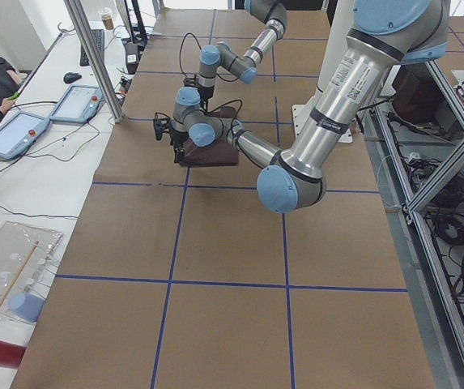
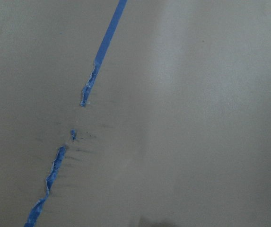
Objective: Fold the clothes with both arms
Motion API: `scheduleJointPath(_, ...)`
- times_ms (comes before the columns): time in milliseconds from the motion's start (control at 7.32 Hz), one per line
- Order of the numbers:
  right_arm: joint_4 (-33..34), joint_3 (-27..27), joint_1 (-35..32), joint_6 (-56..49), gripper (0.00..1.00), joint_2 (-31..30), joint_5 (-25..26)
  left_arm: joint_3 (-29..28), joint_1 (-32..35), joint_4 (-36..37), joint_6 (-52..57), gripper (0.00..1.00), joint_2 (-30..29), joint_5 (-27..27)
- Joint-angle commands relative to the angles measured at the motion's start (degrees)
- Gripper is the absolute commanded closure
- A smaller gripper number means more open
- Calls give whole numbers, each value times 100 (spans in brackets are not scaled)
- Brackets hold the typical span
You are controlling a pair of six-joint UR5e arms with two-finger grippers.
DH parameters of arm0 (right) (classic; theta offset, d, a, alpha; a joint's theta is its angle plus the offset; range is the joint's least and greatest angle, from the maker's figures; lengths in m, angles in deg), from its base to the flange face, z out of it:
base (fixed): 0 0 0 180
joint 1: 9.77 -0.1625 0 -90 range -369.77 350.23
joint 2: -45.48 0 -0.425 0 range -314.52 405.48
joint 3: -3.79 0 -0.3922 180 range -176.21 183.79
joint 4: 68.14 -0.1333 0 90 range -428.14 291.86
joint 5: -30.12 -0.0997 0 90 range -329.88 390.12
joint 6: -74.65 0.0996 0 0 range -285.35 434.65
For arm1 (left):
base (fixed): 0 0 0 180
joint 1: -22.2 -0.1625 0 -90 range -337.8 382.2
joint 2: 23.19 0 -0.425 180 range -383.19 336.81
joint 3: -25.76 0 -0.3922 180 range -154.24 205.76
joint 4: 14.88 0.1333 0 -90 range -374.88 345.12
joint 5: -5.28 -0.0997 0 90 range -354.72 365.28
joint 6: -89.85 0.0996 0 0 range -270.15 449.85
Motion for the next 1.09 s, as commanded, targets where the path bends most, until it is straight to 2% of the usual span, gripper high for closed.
scheduleJointPath(0, 2, -11, 21, 0, 66, 0, -5, 5, 0, 0, 0, 0, 0, 0)
scheduleJointPath(410, 2, -55, 82, 0, 60, 0, 4, 5, 0, 0, 0, 0, 0, 0)
scheduleJointPath(683, -7, -46, 109, 9, 62, 8, 4, 14, 9, 0, -9, 0, 0, 0)
scheduleJointPath(820, -7, -46, 109, 9, 67, 9, 4, 5, 9, 0, -9, 0, 0, 0)
scheduleJointPath(956, -7, -46, 109, 9, 81, 9, 4, 5, 0, 9, -9, 0, 0, 0)
